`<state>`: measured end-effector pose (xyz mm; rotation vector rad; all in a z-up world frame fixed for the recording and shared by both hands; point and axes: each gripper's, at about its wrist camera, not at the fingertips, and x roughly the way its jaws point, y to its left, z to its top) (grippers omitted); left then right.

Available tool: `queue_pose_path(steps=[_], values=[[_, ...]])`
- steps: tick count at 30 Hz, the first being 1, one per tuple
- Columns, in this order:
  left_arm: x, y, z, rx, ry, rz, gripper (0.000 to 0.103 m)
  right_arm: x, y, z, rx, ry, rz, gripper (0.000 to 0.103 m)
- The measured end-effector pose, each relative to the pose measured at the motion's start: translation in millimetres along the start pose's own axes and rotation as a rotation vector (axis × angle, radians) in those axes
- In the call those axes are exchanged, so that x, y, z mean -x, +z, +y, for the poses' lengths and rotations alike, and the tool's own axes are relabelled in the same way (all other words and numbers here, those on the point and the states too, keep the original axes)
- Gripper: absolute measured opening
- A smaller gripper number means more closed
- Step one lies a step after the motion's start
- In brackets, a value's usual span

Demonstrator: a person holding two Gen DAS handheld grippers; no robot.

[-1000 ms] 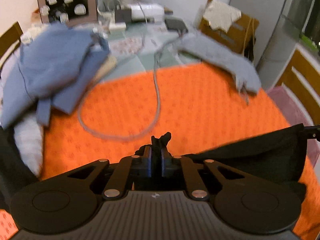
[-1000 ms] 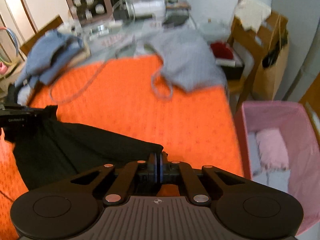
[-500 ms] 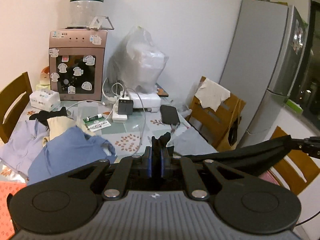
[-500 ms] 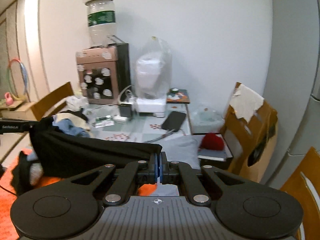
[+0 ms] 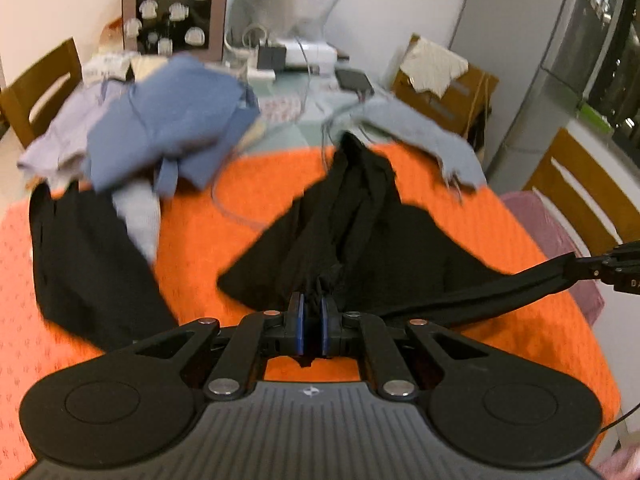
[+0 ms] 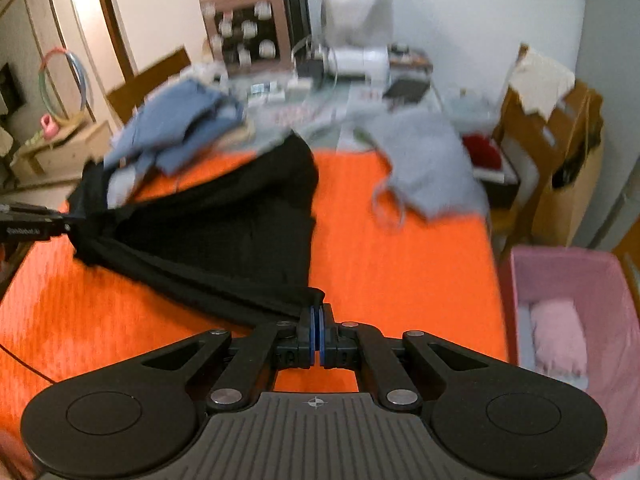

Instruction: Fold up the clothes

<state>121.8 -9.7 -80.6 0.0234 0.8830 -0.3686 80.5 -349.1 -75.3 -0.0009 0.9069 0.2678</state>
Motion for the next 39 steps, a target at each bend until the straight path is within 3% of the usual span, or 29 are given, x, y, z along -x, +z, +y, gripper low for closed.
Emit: queue_pose_path(steps=[7, 13, 25, 31, 35, 39], values=[[34.8, -42.0, -17.6, 0.023, -0.100, 0.061, 0.009, 19.9, -58.5, 2.9, -0.025, -0.045, 0.052, 0.004], [42.2, -76.4, -49.6, -0.037, -0.187, 0.153, 0.009, 45.4, -100.6, -15.3, -0.099, -0.116, 0.088, 0.004], [59.5, -115.4, -119.8, -0.165, -0.318, 0.265, 0.010, 78.7, -145.6, -45.4, -0.136, -0.236, 0.135, 0.004], [68.3, -130.1, -140.3, -0.113, -0.290, 0.257, 0.009, 88.8, -162.6, -73.8, -0.101, -0.267, 0.132, 0.004], [75.1, -131.4, -137.3, -0.010, -0.188, 0.202, 0.004, 93.6, -177.7, -89.3, -0.067, -0.251, 0.136, 0.004], [73.0, -132.5, -139.2, 0.027, -0.074, 0.196, 0.006, 99.9, -189.5, -96.6, -0.027, -0.224, 0.139, 0.005]])
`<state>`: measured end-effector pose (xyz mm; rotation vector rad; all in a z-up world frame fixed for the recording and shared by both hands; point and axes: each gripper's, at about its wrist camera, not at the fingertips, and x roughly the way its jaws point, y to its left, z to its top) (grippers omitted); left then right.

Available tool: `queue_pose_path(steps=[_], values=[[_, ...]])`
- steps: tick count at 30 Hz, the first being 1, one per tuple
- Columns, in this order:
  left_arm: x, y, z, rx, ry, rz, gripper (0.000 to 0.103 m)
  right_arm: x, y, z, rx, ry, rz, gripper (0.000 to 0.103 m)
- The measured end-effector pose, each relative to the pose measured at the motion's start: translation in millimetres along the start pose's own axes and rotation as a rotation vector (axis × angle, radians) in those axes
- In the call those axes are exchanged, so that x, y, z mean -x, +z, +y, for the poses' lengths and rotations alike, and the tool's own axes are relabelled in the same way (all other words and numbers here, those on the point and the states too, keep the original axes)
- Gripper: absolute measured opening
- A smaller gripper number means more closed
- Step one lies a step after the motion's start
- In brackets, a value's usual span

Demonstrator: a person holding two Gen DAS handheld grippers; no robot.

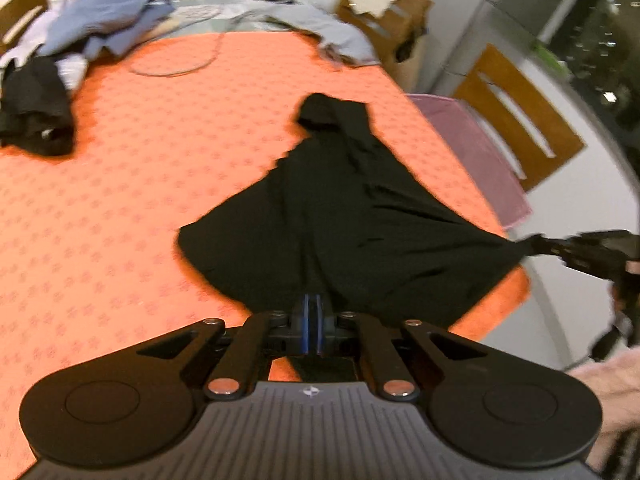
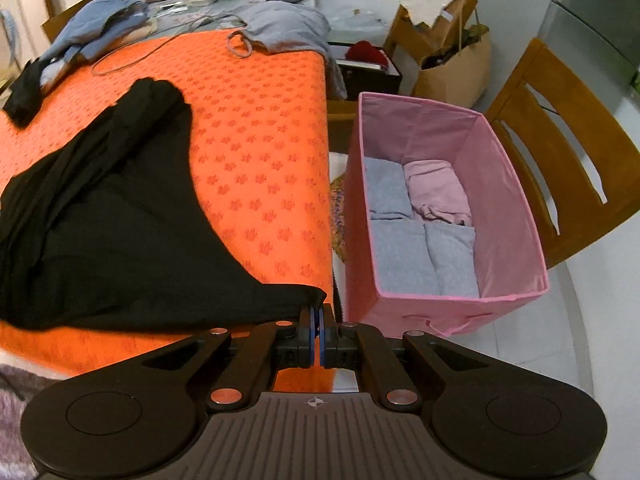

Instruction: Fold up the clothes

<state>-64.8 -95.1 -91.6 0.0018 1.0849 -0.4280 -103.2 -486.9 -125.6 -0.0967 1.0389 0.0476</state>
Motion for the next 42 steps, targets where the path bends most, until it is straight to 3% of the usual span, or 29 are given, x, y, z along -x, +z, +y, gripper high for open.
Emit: queue_pose_path(steps=[2, 3, 4, 6, 9, 15, 17, 19, 21, 25, 31, 42], values=[[-3.9, -1.4, -3.5, 0.019, 0.025, 0.008, 0.011, 2.0, -4.4, -1.2, 0.018, 0.017, 0.004, 0.006], [-5.8, -2.1, -5.5, 0.027, 0.035, 0.011, 0.022, 4.1, -6.1, -1.7, 0.025, 0.025, 0.001, 0.007], [-7.9, -2.9, -8.6, 0.028, 0.039, 0.013, 0.038, 7.1, -6.9, -1.9, 0.030, 0.031, -0.006, 0.016], [-13.9, -6.1, -17.3, 0.026, 0.046, 0.011, 0.054, 13.5, -7.9, -1.9, 0.041, 0.043, -0.022, 0.029], [-28.1, -9.6, -30.7, 0.017, 0.056, 0.009, 0.059, 21.0, -8.3, -0.3, 0.054, 0.055, -0.048, 0.034], [-63.1, -8.9, -45.1, 0.023, 0.106, 0.014, 0.060, 31.6, -4.1, 6.5, 0.067, 0.091, -0.078, 0.037], [-71.7, -8.7, -47.9, 0.006, 0.131, 0.026, 0.052, 33.1, -2.1, 10.5, 0.077, 0.102, -0.084, 0.037], [-75.1, -9.0, -47.4, -0.008, 0.154, 0.027, 0.017, 34.0, -0.2, 13.7, 0.085, 0.112, -0.089, 0.037], [-71.7, -7.0, -41.9, 0.001, 0.153, 0.013, 0.006, 34.2, 0.4, 17.0, 0.089, 0.120, -0.092, 0.037], [-53.9, 8.1, -25.8, 0.017, 0.192, -0.060, 0.004, 32.8, 2.9, 20.9, 0.088, 0.123, -0.092, 0.037], [-33.4, 55.6, 24.6, 0.045, 0.250, -0.135, 0.004, 28.0, 8.4, 27.1, 0.053, 0.139, -0.090, 0.037], [-29.4, 134.7, 119.2, 0.074, 0.337, -0.172, 0.002, 16.4, 34.0, 95.3, 0.082, 0.298, -0.064, 0.037]])
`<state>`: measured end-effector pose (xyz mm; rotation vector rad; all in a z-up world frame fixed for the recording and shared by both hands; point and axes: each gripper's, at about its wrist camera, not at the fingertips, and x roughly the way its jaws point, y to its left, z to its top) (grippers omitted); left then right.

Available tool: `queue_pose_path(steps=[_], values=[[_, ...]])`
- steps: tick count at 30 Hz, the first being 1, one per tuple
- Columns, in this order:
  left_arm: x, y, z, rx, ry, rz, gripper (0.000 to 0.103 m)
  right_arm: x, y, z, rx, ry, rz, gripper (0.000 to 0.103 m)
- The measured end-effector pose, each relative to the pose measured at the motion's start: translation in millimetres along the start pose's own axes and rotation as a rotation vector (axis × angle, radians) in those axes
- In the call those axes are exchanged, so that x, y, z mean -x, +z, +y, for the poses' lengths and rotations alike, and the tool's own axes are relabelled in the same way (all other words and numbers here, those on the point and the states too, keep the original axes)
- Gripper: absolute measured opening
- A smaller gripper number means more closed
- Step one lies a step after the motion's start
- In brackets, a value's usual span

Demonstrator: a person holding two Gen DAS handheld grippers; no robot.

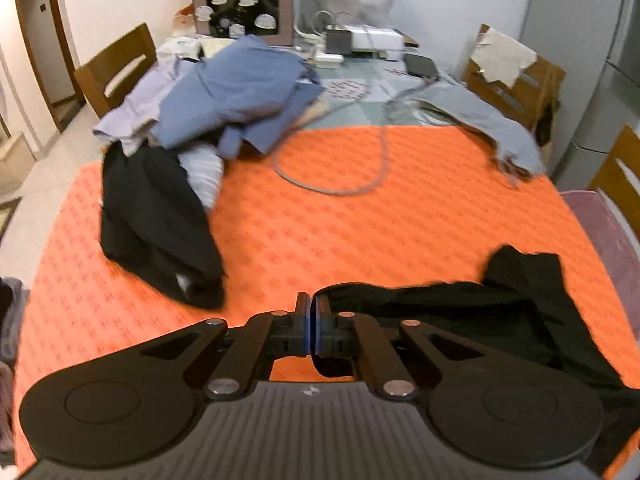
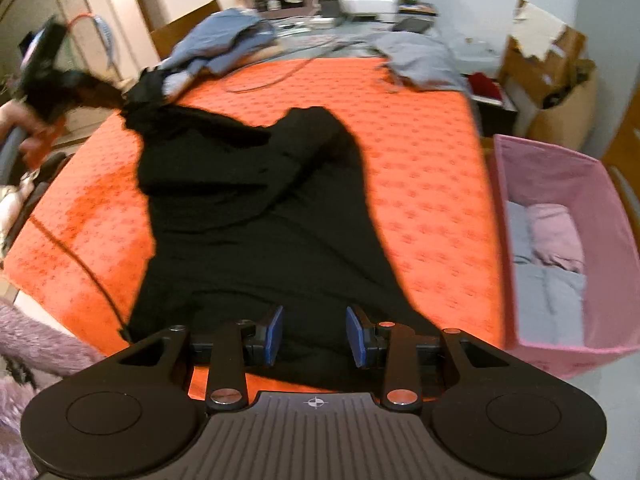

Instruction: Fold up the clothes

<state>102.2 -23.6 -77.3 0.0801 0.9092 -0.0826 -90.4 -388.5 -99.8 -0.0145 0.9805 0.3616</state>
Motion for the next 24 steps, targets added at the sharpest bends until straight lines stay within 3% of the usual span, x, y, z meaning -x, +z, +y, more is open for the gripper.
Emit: queue_pose_path(steps=[3, 6, 9, 14, 22, 23, 24], values=[[-14.8, 12.9, 17.8, 0.011, 0.016, 0.018, 0.004, -8.5, 7.6, 14.5, 0.000, 0.005, -0.001, 0.038], [-15.5, 18.2, 27.5, 0.017, -0.021, 0.025, 0.009, -16.6, 16.6, 22.2, -0.012, -0.009, -0.003, 0.038], [-9.6, 11.9, 19.9, -0.024, -0.070, 0.027, 0.018, -25.2, 27.0, 26.5, -0.037, -0.023, -0.012, 0.038], [0.8, -9.1, -0.5, -0.070, -0.156, 0.057, 0.024, -53.8, 54.1, 30.0, -0.055, -0.011, -0.017, 0.038], [23.3, -41.7, -36.2, -0.179, -0.269, 0.073, 0.039, -120.5, 86.6, 34.5, -0.075, 0.057, 0.047, 0.038], [25.2, -44.4, -39.7, -0.187, -0.271, 0.071, 0.039, -124.7, 88.4, 34.5, -0.066, 0.061, 0.053, 0.036], [27.2, -47.2, -43.3, -0.195, -0.273, 0.070, 0.041, -128.0, 89.9, 34.3, -0.055, 0.064, 0.057, 0.028]])
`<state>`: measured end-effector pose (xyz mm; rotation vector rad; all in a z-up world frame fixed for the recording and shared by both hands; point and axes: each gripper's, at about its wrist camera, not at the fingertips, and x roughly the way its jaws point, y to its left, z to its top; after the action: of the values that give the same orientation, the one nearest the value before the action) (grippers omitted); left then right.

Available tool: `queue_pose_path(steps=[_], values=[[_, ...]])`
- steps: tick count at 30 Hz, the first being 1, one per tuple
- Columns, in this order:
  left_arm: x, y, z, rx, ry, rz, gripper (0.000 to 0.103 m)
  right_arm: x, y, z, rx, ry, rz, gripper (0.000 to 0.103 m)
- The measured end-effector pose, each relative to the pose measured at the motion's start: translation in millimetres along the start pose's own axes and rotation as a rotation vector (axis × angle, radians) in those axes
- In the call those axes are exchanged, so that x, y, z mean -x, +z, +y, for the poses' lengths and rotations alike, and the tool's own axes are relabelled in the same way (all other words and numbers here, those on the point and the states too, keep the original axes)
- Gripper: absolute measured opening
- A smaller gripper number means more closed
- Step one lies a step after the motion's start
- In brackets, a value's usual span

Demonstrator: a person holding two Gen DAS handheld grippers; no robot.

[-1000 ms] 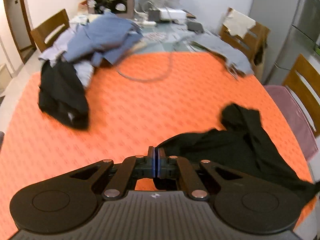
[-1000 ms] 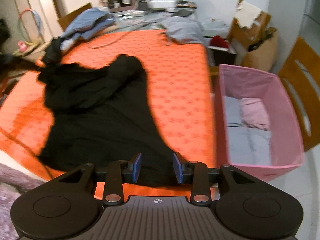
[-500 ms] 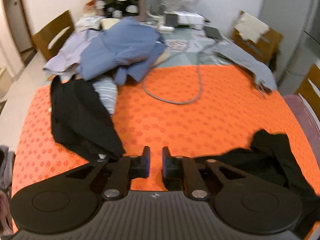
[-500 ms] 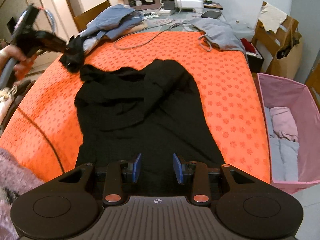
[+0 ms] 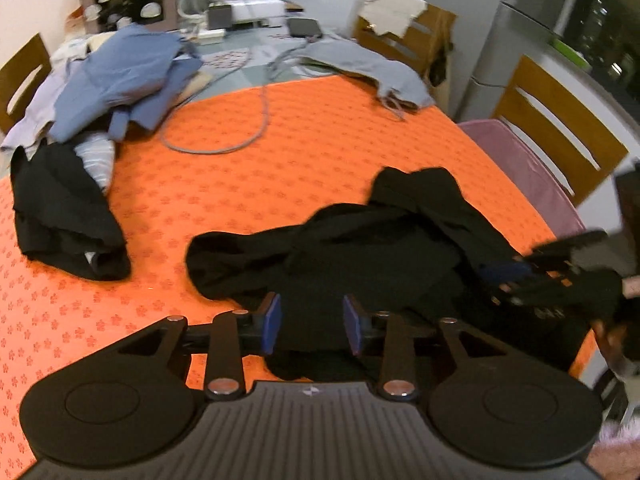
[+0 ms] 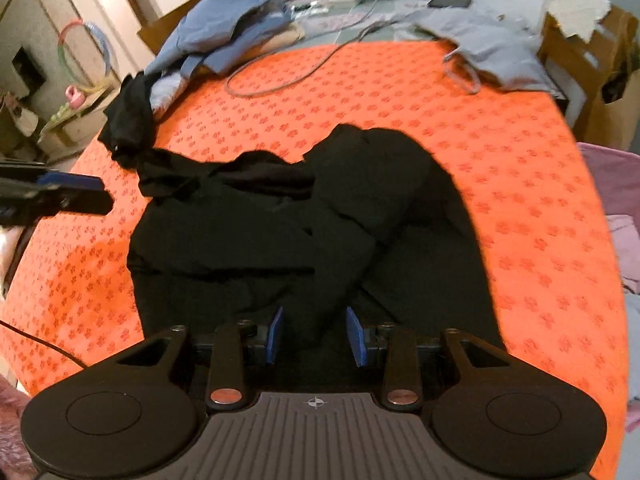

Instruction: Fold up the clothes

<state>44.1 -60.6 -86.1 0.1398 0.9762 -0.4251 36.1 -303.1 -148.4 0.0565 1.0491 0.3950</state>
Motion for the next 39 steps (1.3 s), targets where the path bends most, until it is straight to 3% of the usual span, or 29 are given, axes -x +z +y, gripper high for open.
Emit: queue_pose_path(steps=[1, 3, 7, 12, 17, 22, 24, 27, 31, 39], values=[[0.6, -1.8, -4.0, -0.006, -0.001, 0.000, 0.043, -1.9, 1.0, 0.0, 0.010, -0.001, 0.005, 0.011], [0.4, -3.9, -11.2, -0.001, 0.011, 0.001, 0.043, -1.8, 4.2, -5.3, 0.032, -0.021, 0.023, 0.004], [-0.2, -8.0, -30.6, 0.043, 0.066, -0.002, 0.045, 19.3, 18.5, -24.0, 0.139, -0.023, 0.001, 0.003], [-4.4, -10.4, -57.7, 0.117, 0.127, -0.016, 0.046, 51.7, 66.3, -62.6, 0.316, -0.050, -0.035, 0.003], [-9.3, -10.5, -78.1, 0.173, 0.172, -0.026, 0.047, 69.0, 120.7, -107.6, 0.461, -0.147, -0.097, 0.003], [-15.9, -5.2, -94.3, 0.182, 0.189, -0.028, 0.047, 56.2, 161.4, -144.8, 0.505, -0.232, -0.124, 0.003], [-20.3, -2.1, -101.1, 0.179, 0.181, -0.025, 0.047, 43.7, 169.3, -156.0, 0.494, -0.245, -0.116, 0.005], [-30.5, 3.9, -113.7, 0.171, 0.149, -0.017, 0.048, 31.3, 173.6, -168.5, 0.442, -0.231, -0.101, 0.026], [-50.8, 11.4, -132.5, 0.144, 0.092, 0.005, 0.049, 33.5, 165.6, -168.7, 0.399, -0.176, -0.100, 0.035], [-89.3, 24.4, -152.9, 0.136, 0.023, 0.060, 0.054, 70.5, 129.5, -154.1, 0.352, -0.083, -0.111, 0.041]])
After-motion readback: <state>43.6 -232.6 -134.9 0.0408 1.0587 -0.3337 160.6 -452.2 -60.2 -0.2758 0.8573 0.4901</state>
